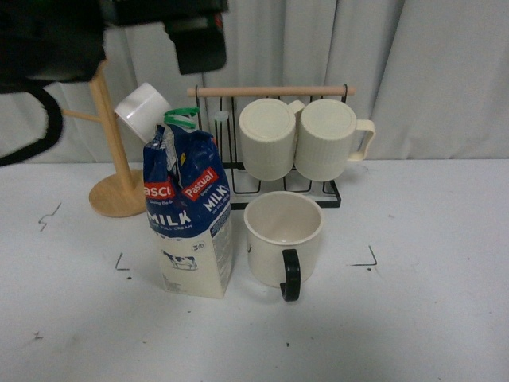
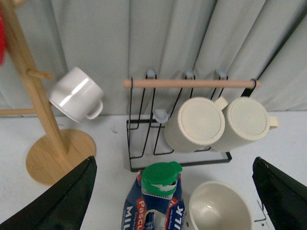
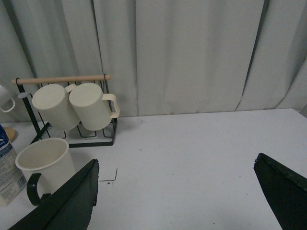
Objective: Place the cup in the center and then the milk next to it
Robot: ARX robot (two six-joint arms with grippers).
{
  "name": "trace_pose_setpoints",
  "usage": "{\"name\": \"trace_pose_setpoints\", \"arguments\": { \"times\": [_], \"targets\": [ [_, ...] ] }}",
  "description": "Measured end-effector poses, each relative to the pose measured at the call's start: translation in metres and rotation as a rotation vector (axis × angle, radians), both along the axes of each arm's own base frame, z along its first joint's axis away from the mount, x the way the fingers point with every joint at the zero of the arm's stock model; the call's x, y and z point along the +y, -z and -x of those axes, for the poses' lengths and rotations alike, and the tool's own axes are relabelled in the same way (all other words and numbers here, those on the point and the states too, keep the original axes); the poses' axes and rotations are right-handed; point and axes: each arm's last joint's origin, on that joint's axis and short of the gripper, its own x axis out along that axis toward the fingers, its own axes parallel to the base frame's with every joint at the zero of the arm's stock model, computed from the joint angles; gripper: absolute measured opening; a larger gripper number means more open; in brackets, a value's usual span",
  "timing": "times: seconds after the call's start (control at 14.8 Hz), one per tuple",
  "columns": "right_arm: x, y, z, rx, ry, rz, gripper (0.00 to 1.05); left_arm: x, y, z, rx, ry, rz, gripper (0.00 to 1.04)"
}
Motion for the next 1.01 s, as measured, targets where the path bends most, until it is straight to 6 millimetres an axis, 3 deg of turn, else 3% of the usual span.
{"name": "trace_pose_setpoints", "arguments": {
  "times": [0.2, 0.34, 0.47, 0.61, 0.74, 0.81, 1.01],
  "targets": [
    [0.000, 0.000, 0.000, 0.000, 0.000, 0.000, 0.98, 0.022, -0.027, 0.038, -0.100, -0.018, 0.010, 0.96],
    [0.000, 0.000, 0.000, 0.000, 0.001, 0.000, 0.98, 0.044, -0.035, 0.064, -0.274, -0.107, -0.019, 0.78],
    [0.000, 0.000, 0.000, 0.000, 0.000, 0.000, 0.98, 0.070, -0.008, 0.085, -0.271, -0.146, -0.081, 0.53],
    [0.000, 0.000, 0.000, 0.000, 0.000, 0.000, 0.98, 0.080, 0.019, 0.095, -0.212, -0.125, -0.116, 0.33],
    [0.000, 0.000, 0.000, 0.000, 0.000, 0.000, 0.98, 0.092, 0.025, 0.110, -0.256, -0.127, -0.104, 0.08],
    [0.000, 0.000, 0.000, 0.000, 0.000, 0.000, 0.98, 0.097, 0.030, 0.117, -0.260, -0.131, -0.105, 0.02],
    [0.000, 0.000, 0.000, 0.000, 0.000, 0.000, 0.98, 0.106, 0.048, 0.132, -0.239, -0.122, -0.109, 0.02]
  ]
}}
